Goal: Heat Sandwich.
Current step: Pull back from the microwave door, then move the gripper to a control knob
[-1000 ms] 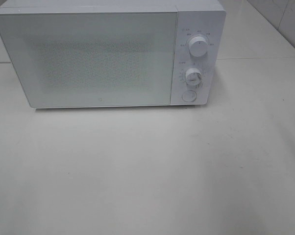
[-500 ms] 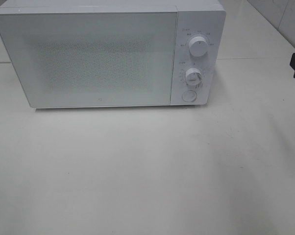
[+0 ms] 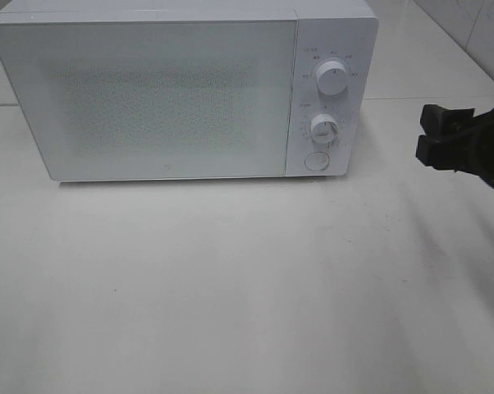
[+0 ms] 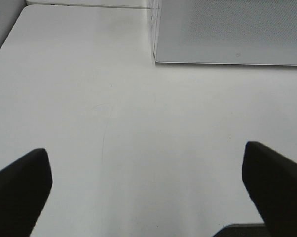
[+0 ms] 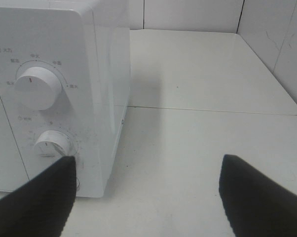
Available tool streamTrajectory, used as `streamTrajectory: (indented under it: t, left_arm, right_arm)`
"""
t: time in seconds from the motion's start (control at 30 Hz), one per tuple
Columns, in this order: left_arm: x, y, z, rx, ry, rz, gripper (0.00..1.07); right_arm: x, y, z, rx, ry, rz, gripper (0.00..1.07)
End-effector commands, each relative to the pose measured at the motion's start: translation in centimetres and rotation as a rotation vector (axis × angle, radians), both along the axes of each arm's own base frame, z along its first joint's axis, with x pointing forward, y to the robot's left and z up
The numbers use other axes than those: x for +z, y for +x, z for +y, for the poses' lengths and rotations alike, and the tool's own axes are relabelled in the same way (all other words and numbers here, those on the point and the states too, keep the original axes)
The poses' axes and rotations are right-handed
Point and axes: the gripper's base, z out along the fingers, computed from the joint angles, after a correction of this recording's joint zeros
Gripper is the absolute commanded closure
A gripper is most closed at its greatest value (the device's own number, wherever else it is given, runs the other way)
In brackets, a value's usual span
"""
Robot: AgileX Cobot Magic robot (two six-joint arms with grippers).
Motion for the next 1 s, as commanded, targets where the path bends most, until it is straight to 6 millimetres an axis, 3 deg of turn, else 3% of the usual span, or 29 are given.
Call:
streamTrajectory:
  t: [0.03, 0.47, 0.6, 1.0]
  left_arm:
    - [0.1, -0.3, 0.0, 0.000, -0.001, -0.030, 0.06]
    - [0.1, -0.3, 0.0, 0.000, -0.001, -0.030, 0.06]
    - [0.1, -0.3, 0.0, 0.000, -0.001, -0.030, 0.06]
    - [0.1, -0.3, 0.0, 0.000, -0.001, -0.030, 0.06]
  right_arm:
    - [-0.5, 0.0, 0.8, -0.026, 0.002, -0.022, 0.31]
    - [-2.8, 0.3, 4.4, -0.040, -0.016, -0.032, 0.31]
    - [-3.2, 1.2, 6.1, -0.023, -0.019, -0.027, 0.31]
    - [-4.7, 3.5, 7.9, -0.043, -0.017, -0.037, 0.31]
